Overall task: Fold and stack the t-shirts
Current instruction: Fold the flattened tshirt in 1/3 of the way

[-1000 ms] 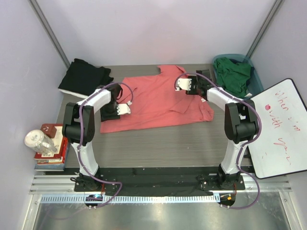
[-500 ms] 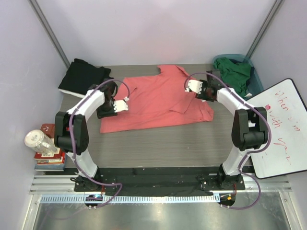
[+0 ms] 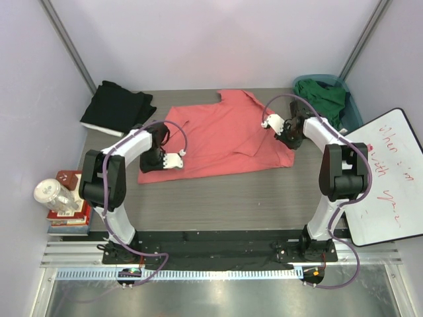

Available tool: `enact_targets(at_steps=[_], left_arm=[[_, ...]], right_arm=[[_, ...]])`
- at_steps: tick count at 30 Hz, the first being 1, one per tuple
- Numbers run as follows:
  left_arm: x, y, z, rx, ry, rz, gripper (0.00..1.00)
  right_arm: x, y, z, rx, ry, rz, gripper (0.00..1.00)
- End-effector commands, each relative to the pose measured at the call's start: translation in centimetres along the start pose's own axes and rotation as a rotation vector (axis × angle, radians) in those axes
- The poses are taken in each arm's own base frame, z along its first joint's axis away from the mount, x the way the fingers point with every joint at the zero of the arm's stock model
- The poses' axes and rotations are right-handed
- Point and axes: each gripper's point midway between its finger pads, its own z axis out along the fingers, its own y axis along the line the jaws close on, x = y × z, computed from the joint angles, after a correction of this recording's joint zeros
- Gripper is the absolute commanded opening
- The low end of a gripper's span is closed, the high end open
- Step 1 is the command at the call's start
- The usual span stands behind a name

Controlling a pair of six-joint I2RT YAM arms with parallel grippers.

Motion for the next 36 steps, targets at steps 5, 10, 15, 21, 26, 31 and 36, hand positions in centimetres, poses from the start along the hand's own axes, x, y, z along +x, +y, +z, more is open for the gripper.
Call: enact_targets(at_steps=[5,10,15,21,26,31,36], left_arm=[[-1.2,1.2,0.0,-0.002,-0.029,0.029,0.0],[-1.2,1.2,0.8,0.013,-0.008,0.04,0.0],[-1.1,1.5,1.8,0.021,0.018,0.05,0.0],[-0.2,1.5,3.4,0.028,0.08,0.065,0.0],[0.5,1.1,4.1,0.022,0.108,0.089,0.0],[1.6,0.8,4.9,0.03,0.141,0.099,0.0],[1.8,0.6,5.2,0.031,0.142,0.099,0.0]], right_arm=[[1.1,1.5,0.4,-0.07,0.006,0.069,0.02],[2.1,2.5,0.6,-0.105,0.03,0.079,0.01],[2.8,3.8,1.2,-0.145,0.049,0.078,0.01],[4.6,3.6,2.6,-0.143,0.079,0.109,0.01],[6.4,3.4,3.3,-0.12,0.125,0.111,0.01],[8.6,3.2,3.5,-0.094,0.168,0.094,0.01],[9.1,3.4,3.4,-0.096,0.175,0.082,0.01]])
